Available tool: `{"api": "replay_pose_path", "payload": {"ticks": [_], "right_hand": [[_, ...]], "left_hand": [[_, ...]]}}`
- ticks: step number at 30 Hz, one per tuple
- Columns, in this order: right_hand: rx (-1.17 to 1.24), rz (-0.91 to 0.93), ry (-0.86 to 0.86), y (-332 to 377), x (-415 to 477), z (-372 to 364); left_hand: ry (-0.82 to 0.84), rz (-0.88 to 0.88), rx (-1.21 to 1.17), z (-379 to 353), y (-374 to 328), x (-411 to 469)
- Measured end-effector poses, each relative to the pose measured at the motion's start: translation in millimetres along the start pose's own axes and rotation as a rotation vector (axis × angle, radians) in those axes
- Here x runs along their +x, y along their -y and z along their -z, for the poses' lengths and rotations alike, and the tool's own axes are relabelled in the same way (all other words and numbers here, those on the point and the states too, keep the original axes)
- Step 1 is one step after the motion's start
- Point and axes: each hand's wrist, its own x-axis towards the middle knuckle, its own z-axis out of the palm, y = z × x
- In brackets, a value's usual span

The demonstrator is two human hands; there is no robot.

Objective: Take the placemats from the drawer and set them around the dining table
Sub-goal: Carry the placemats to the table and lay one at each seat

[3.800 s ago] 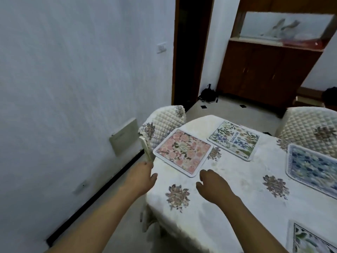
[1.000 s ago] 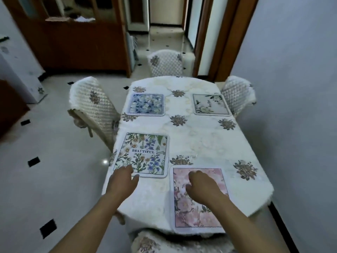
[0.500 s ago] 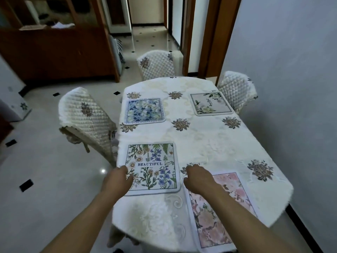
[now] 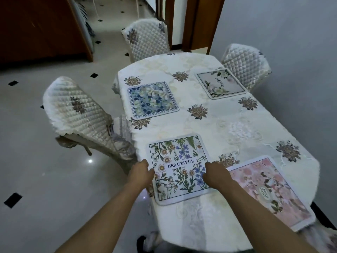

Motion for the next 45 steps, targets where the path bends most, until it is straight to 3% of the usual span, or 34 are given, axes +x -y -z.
{"api": "replay_pose_path", "payload": {"ticks": [8,17,22,27,37,45], "right_hand": [[0.254,-0.174,0.064,-19,44,-16],[0.486,-0.295,0.022,-38,103,-27],[0.659,-0.293,0.013,-52,123,-24],[0.74,-0.21,-0.115,-39,113,-9],[0.733,0.057,-0.245,97,98,71],[0.664,0.199,-0.335,295,61,111]], "left_hand": [[0.147,0.25,-0.246,-18,-5,24],[0.043,0.582,-0.539,-31,-15,34],[0.049,0.648,-0.654,-31,-34,32],[0.023,0.567,-0.731,-21,-28,22],[-0.248,0.41,-0.729,112,44,7],[-0.4,0.323,-0.79,249,191,-30]]}}
